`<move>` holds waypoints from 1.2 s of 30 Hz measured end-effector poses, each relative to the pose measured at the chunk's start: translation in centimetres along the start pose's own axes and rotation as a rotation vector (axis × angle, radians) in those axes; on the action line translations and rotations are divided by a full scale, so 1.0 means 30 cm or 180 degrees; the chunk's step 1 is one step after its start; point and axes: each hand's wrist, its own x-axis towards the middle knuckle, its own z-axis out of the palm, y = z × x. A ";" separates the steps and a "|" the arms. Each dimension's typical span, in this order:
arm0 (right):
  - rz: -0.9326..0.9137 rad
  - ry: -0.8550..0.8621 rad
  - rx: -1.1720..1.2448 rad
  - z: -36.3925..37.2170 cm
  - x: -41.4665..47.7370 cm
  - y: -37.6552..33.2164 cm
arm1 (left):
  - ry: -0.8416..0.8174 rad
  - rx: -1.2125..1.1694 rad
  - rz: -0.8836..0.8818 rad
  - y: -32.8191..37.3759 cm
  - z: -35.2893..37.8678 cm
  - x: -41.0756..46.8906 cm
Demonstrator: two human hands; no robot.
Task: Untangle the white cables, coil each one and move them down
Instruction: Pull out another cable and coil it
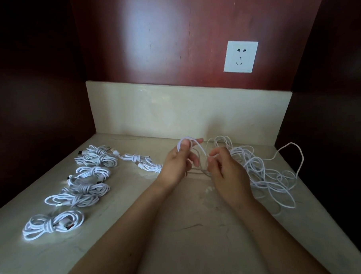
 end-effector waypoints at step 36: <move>-0.0798 0.0124 -0.0185 -0.031 -0.001 -0.043 | -0.0578 0.0359 -0.1489 -0.018 -0.039 0.022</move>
